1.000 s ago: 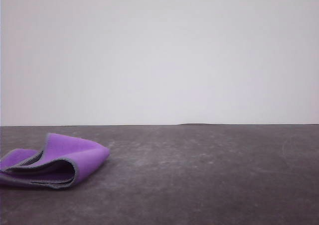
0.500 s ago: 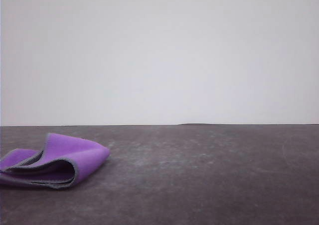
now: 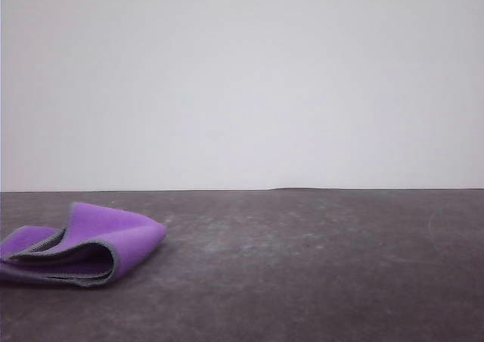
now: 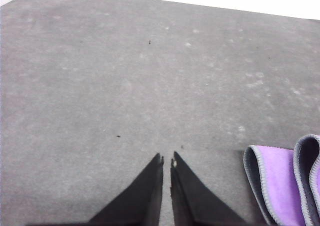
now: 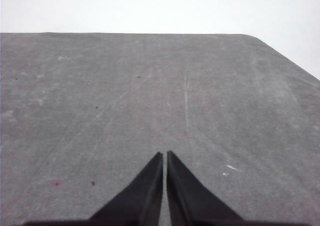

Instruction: Fold clothes

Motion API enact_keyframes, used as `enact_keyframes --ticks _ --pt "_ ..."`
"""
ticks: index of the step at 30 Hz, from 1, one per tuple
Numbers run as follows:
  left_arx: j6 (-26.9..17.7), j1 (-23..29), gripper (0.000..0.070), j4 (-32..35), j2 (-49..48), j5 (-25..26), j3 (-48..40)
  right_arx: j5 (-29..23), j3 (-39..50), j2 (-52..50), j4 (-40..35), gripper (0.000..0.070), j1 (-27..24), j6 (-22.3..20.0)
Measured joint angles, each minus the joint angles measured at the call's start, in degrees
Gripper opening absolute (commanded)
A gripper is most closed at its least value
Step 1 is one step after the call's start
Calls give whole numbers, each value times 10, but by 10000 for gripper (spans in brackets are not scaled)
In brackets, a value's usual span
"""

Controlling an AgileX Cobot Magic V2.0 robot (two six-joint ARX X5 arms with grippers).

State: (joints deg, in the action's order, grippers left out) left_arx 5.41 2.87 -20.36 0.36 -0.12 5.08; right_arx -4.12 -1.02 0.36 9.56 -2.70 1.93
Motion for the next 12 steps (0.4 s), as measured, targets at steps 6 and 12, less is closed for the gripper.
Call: enact_keyframes --ticks 6,12 --pt "0 0 16 0 0 0 0 0 0 0 0 8 0 0" --pt "0 0 17 0 0 0 0 0 0 0 0 8 0 0"
